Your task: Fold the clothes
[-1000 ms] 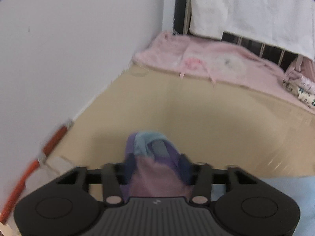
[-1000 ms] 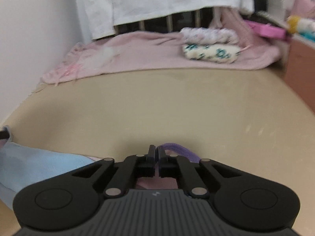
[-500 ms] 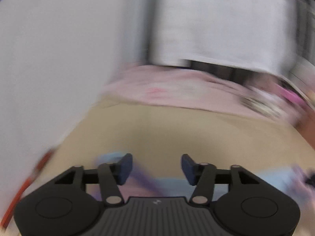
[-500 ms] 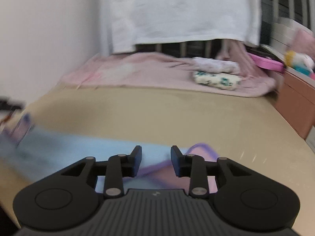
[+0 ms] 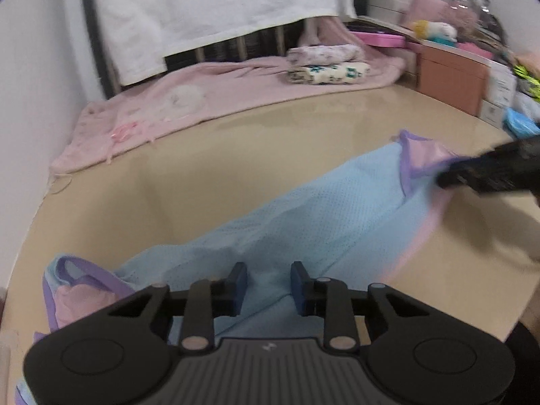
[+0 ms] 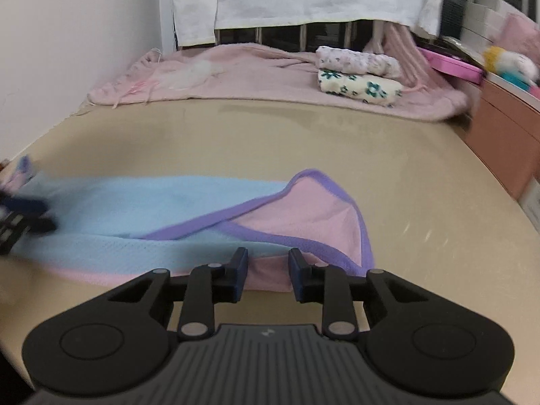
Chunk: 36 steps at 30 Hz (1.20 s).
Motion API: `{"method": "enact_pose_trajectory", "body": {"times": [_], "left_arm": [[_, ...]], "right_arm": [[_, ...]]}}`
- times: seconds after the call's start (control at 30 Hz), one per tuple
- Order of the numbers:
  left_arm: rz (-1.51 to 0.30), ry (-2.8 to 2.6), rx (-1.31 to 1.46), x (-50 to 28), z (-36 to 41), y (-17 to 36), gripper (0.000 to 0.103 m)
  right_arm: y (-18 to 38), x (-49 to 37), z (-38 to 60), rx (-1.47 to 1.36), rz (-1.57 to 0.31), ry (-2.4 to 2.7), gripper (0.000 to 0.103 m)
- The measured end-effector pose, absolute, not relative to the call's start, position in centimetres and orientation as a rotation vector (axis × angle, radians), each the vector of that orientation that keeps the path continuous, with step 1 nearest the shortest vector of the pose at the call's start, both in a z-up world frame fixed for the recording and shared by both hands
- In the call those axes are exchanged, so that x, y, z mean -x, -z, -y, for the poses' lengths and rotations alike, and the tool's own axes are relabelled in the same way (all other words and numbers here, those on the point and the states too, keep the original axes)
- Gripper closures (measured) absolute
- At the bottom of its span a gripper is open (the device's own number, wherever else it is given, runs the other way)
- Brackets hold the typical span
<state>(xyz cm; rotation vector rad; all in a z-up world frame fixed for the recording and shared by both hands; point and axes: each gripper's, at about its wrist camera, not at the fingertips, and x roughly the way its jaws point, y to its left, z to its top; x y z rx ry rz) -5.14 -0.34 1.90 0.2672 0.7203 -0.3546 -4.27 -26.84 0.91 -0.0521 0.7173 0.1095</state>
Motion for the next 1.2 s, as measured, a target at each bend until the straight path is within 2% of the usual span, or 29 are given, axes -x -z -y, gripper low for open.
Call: {"method": "enact_pose_trajectory", "body": {"times": [0.17, 0.23, 0.27, 0.3, 0.37, 0.43, 0.5, 0.53, 0.67, 0.83, 0.93, 1.0, 1.03, 1.1, 1.2], "left_arm": [[-0.773, 0.419, -0.239, 4.3, -1.0, -5.8, 0.073], [-0.750, 0.422, -0.278, 3.2, -2.6, -7.0, 0.064], [-0.738, 0.423, -0.297, 2.7, -3.3, -7.6, 0.049], [-0.726, 0.425, -0.316, 2.1, -4.1, -8.2, 0.043], [-0.740, 0.429, -0.351, 0.7, -5.0, -8.3, 0.045], [-0.836, 0.434, -0.392, -1.1, -4.4, -5.7, 0.061], [-0.856, 0.431, -0.458, -1.0, -3.7, -3.5, 0.080], [-0.847, 0.433, -0.455, -0.6, -3.8, -2.9, 0.081], [-0.773, 0.344, -0.355, 1.0, -3.8, -2.1, 0.082], [-0.763, 0.138, -0.169, 2.3, 0.5, -1.8, 0.084], [-0.868, 0.259, 0.085, 3.6, 0.9, -2.9, 0.081], [-0.896, 0.401, 0.226, 5.1, -0.8, -4.0, 0.075], [-0.879, 0.434, 0.262, 5.9, -2.3, -4.6, 0.070], [-0.821, 0.412, 0.241, 6.8, -5.0, -5.6, 0.043], [-0.786, 0.350, 0.151, 5.8, -6.5, -5.8, 0.044]], "right_arm": [[-1.7, -4.9, 27.5, 0.041, -0.766, -0.080, 0.078], [-2.7, -4.1, 27.7, -0.014, -0.731, -0.092, 0.074], [-2.9, -3.0, 27.7, -0.066, -0.720, -0.112, 0.067], [-3.1, -2.0, 27.7, -0.118, -0.707, -0.132, 0.065], [-2.6, -0.6, 26.5, -0.182, -0.705, -0.200, 0.065], [-1.8, -0.5, 24.3, -0.149, -0.705, -0.205, 0.065], [-0.9, -1.2, 22.1, -0.092, -0.723, -0.197, 0.066], [-0.6, -1.7, 21.2, -0.069, -0.734, -0.204, 0.070], [-0.3, -4.4, 18.6, 0.107, -0.722, -0.203, 0.072], [-0.8, -11.0, 19.5, 0.106, -0.769, -0.218, 0.076], [-1.2, -13.1, 21.2, 0.052, -0.809, -0.174, 0.077], [-2.0, -11.8, 22.7, 0.021, -0.795, -0.142, 0.076], [-2.5, -10.0, 23.5, 0.005, -0.777, -0.146, 0.075], [-3.2, -6.6, 25.0, -0.027, -0.749, -0.158, 0.070], [-2.5, -2.8, 26.1, -0.055, -0.762, -0.184, 0.070]]}}
